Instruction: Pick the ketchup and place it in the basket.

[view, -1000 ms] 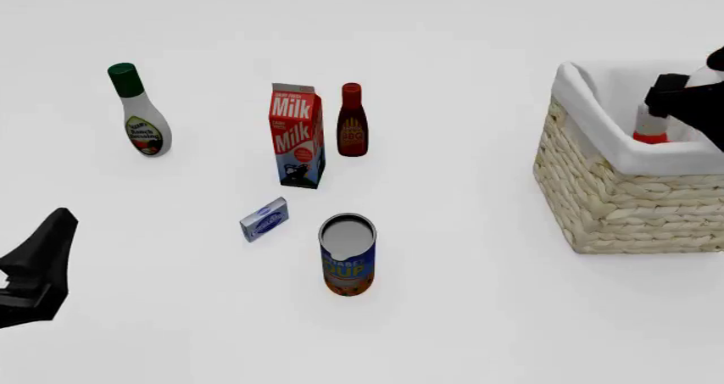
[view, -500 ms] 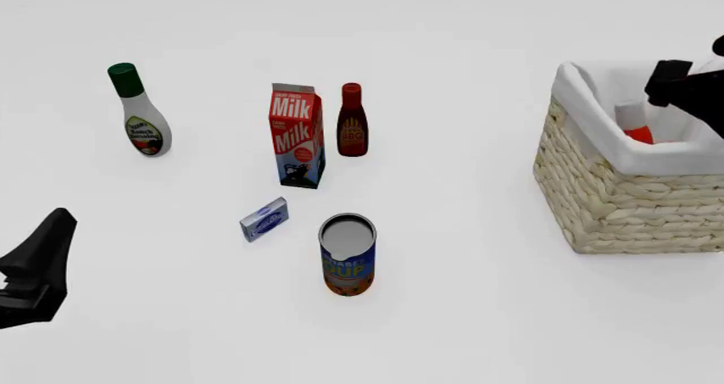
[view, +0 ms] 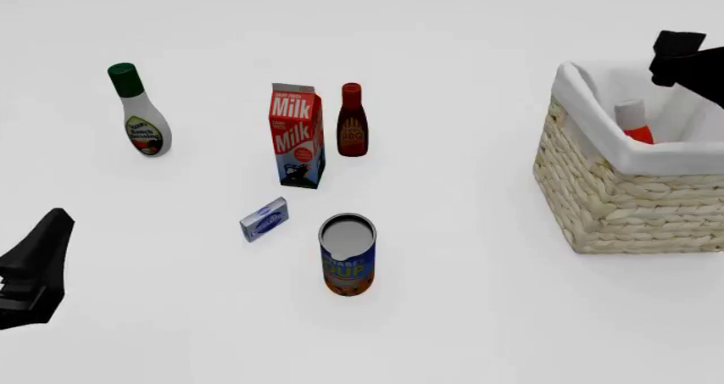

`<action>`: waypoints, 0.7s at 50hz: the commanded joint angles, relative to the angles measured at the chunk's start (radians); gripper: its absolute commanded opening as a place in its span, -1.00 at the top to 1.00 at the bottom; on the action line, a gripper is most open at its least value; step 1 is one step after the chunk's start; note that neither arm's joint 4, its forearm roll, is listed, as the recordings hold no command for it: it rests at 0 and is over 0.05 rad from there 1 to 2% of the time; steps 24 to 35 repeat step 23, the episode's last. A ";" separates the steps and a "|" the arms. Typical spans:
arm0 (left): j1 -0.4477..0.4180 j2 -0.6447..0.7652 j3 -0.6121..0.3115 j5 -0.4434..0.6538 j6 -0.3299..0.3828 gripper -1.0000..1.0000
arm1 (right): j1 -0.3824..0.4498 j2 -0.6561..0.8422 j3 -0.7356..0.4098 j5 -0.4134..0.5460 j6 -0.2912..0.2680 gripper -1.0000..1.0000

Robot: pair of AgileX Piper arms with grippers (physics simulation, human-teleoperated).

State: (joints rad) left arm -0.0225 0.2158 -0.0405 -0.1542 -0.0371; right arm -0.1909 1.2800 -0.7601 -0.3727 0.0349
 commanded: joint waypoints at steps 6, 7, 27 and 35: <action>-0.001 -0.013 0.000 0.008 -0.007 -1.00 | 0.053 -0.151 0.059 0.064 0.019 -1.00; -0.001 -0.014 0.000 0.009 -0.007 -1.00 | 0.056 -0.163 0.061 0.070 0.013 -1.00; -0.003 -0.028 -0.003 0.023 -0.012 -1.00 | 0.114 -0.301 0.093 0.154 0.031 -1.00; -0.003 -0.028 -0.003 0.023 -0.012 -1.00 | 0.114 -0.301 0.093 0.154 0.031 -1.00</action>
